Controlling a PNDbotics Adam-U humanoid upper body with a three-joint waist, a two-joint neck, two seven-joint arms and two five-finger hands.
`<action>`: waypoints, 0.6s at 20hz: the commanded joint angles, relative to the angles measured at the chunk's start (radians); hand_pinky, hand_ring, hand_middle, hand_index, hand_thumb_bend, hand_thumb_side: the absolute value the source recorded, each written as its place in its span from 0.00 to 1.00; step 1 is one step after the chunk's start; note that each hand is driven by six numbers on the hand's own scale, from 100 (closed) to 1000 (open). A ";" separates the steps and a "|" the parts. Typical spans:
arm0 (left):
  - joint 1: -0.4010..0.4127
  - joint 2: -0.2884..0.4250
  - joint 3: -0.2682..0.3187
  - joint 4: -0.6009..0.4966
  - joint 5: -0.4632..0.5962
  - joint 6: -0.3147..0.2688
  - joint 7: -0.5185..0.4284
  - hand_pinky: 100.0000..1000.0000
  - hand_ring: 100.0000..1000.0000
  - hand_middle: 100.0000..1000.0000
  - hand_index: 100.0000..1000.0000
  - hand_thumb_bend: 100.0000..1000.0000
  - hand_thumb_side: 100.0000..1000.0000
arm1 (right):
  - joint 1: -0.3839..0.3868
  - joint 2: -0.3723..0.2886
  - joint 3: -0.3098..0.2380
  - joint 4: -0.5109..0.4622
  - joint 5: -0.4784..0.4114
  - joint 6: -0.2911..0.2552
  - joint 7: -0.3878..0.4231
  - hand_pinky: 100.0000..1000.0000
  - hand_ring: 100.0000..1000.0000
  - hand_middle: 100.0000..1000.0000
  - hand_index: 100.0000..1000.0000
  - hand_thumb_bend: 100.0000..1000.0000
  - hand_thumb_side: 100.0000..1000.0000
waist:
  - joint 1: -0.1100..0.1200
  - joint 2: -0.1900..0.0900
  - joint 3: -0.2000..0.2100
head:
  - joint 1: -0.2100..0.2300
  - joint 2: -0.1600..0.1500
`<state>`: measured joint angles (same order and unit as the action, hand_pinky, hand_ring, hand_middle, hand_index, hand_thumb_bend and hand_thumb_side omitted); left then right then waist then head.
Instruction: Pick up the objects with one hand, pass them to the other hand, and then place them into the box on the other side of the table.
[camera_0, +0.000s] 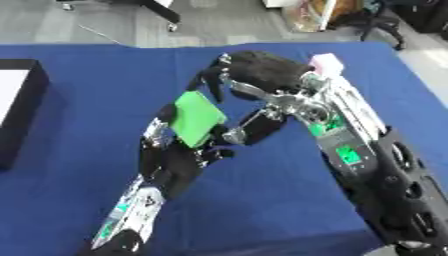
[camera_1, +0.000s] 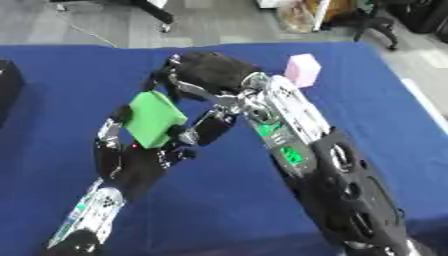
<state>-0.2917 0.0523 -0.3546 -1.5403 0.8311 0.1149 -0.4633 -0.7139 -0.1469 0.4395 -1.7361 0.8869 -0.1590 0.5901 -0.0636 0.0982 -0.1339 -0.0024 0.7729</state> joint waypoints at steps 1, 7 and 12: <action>-0.031 -0.019 -0.004 -0.043 0.010 -0.010 0.002 0.70 0.53 0.48 0.64 0.16 0.60 | -0.008 -0.021 -0.010 0.030 0.008 0.005 -0.002 0.69 0.67 0.38 0.38 0.07 0.00 | 0.002 -0.011 0.001 | -0.004 -0.003; -0.035 -0.019 -0.003 -0.045 0.023 -0.021 0.029 0.68 0.46 0.40 0.58 0.06 0.57 | -0.008 -0.021 -0.010 0.033 0.003 0.007 -0.008 0.69 0.67 0.39 0.39 0.10 0.02 | 0.002 -0.011 0.001 | -0.004 -0.003; -0.037 -0.019 -0.002 -0.047 0.018 -0.020 0.057 0.65 0.43 0.36 0.56 0.03 0.57 | -0.009 -0.023 -0.011 0.031 -0.009 0.008 -0.018 0.70 0.68 0.42 0.43 0.17 0.08 | 0.003 -0.009 0.000 | -0.003 -0.003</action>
<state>-0.3004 0.0506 -0.3555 -1.5403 0.8425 0.1014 -0.4079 -0.7170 -0.1470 0.4378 -1.7213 0.8750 -0.1546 0.5747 -0.0635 0.0986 -0.1337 -0.0024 0.7729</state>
